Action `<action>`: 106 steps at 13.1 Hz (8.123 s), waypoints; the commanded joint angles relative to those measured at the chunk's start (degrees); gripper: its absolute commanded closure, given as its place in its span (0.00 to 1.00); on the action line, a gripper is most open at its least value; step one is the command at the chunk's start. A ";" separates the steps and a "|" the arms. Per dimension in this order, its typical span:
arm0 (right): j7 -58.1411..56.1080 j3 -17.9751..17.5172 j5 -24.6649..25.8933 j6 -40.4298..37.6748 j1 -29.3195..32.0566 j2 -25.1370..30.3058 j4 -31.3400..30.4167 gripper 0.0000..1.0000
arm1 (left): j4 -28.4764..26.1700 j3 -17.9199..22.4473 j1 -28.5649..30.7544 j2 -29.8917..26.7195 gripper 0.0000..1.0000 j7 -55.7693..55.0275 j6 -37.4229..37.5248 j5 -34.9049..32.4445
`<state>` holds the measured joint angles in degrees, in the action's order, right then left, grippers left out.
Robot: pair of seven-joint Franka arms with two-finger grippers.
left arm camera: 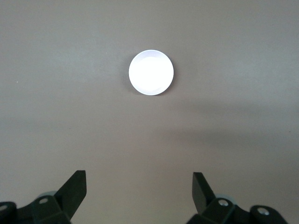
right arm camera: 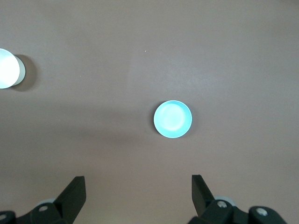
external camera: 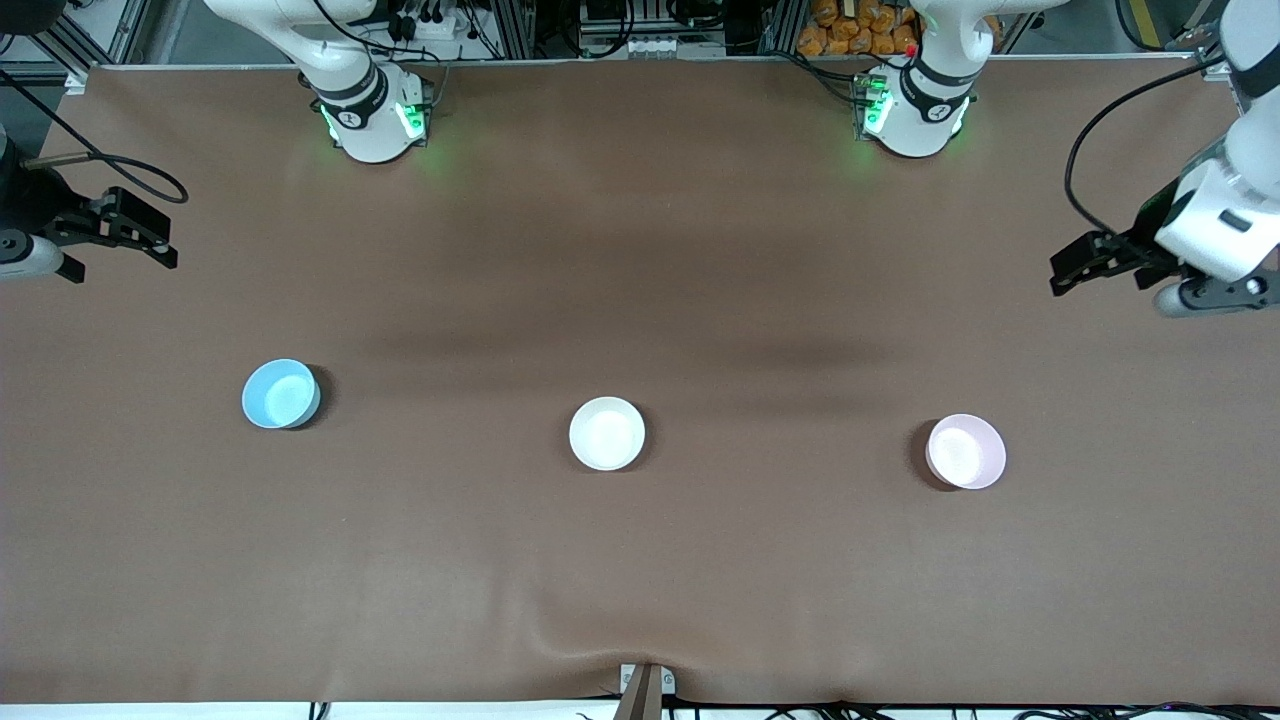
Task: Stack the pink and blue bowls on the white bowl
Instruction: 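Move the left gripper down over the pink bowl, then close the left gripper on the pink bowl rim and lift it, then carry the pink bowl with the left gripper over the white bowl, then lower the pink bowl into the white bowl and open the left gripper, then raise the left gripper away while the right gripper reaches the blue bowl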
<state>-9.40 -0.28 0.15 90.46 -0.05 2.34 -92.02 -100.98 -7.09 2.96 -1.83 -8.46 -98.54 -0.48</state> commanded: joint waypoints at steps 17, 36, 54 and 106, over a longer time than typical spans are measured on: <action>0.26 2.12 -1.03 -0.47 -1.36 0.48 0.09 0.00 | -9.14 0.23 4.50 17.90 0.00 4.42 -29.05 -0.49; 0.26 2.12 -1.03 -0.73 -1.54 0.65 0.09 0.00 | -9.41 -0.03 7.15 32.95 1.00 3.89 -45.77 0.48; 0.26 2.12 -1.03 -0.55 -1.45 0.65 0.09 0.00 | -10.03 -23.50 3.65 20.11 1.00 -17.89 -35.84 0.48; -0.36 2.30 -1.47 2.96 4.79 -4.96 1.32 0.00 | 22.94 -5.83 -19.59 29.81 0.00 -36.12 -15.57 -2.60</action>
<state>-9.39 2.28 0.04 93.46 2.05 -0.02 -92.14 -75.51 -12.43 -19.78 33.96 -45.75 -119.36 -1.67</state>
